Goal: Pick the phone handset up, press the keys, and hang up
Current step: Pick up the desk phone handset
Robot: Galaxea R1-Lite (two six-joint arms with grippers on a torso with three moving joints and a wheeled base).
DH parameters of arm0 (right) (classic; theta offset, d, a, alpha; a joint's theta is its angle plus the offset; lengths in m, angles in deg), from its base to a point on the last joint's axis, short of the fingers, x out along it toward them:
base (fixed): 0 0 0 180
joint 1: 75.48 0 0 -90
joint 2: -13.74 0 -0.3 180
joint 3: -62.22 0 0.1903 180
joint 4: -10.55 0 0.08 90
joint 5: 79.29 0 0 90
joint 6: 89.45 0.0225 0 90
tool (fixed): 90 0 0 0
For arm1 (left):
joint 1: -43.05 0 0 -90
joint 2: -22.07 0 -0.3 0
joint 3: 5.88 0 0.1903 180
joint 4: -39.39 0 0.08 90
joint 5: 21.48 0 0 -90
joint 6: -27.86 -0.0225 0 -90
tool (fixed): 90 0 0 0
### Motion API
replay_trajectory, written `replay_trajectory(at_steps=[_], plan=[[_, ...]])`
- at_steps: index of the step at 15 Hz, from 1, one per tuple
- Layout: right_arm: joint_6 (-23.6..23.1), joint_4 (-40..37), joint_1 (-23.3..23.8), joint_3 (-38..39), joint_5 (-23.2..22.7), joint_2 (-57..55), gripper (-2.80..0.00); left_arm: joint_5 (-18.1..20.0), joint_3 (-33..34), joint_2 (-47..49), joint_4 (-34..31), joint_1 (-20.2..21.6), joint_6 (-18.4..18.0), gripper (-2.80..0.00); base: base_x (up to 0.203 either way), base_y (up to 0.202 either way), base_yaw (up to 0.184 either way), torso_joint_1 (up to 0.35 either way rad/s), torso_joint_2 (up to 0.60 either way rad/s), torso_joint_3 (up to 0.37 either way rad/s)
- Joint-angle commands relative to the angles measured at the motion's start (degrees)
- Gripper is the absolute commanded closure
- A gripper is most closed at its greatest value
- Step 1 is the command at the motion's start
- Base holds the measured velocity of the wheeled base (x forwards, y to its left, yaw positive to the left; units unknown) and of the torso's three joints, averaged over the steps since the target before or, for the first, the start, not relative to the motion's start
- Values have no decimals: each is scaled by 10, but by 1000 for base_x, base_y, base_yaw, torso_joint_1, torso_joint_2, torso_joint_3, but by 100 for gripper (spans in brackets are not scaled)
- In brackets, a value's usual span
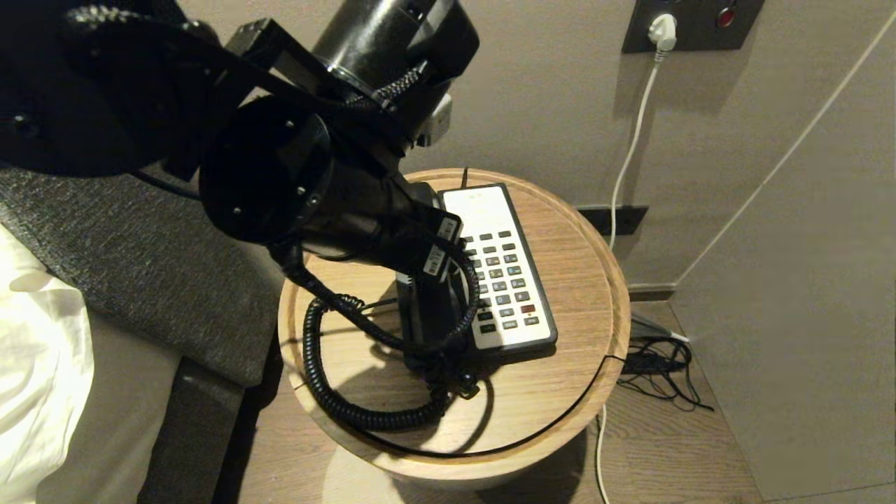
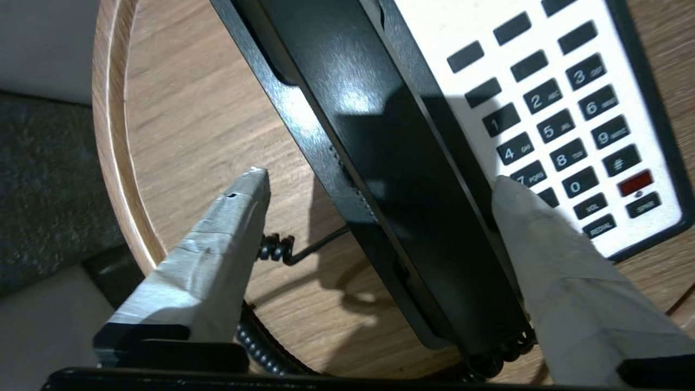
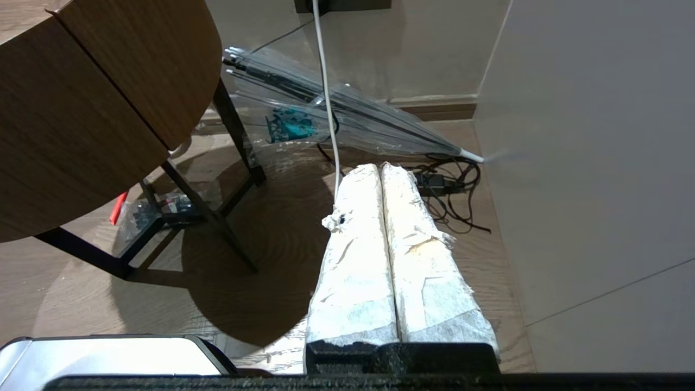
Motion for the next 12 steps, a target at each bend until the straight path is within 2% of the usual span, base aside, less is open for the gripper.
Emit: replay_trajectory(at_steps=[1,2,5,7,9,12], plan=[[0,0,0,0,0,1,0,-28,-2,8,-4,-5,28,-280,0,0,0,0,0,0],[0,0,0,0,0,1,0,-43,-5,14,-6,-11,57,-280,0,0,0,0,0,0],[0,0,0,0,0,1,0,-52,-17,20,-4,-27,95,-280,0,0,0,0,0,0],[0,0,0,0,0,1,0,-98,-19,29,-6,-45,158,-280,0,0,0,0,0,0],[0,0,0,0,0,1,0,-110,-8,28,-11,-51,169,-280,0,0,0,0,0,0],[0,0,0,0,0,1,0,-112,-1,28,-22,-40,174,-280,0,0,0,0,0,0]])
